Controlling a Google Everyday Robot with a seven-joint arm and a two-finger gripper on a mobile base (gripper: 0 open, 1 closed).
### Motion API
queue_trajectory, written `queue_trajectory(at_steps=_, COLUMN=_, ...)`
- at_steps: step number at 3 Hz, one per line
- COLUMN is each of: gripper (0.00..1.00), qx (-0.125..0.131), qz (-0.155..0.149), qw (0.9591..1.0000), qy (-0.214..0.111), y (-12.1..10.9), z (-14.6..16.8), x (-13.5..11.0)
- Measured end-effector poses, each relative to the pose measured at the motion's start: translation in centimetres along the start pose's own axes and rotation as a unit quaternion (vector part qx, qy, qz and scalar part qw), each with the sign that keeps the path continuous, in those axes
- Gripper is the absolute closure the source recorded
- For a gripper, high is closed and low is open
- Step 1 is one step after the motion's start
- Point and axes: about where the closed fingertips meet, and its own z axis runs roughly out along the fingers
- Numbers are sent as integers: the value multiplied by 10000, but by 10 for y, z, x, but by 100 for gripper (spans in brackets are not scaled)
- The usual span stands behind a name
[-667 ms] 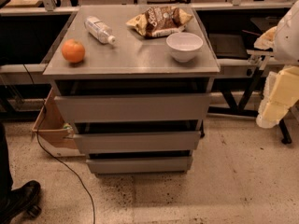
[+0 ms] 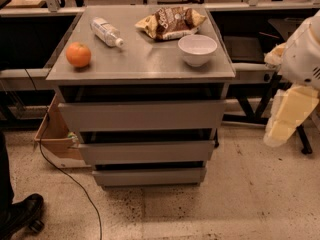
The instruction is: Open top drawer
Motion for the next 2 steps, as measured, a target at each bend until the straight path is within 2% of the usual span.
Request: queue_trajectory(at_steps=2, gripper=0, qx=-169, qz=94, qw=9992, qy=-357, y=24, z=86, x=-8)
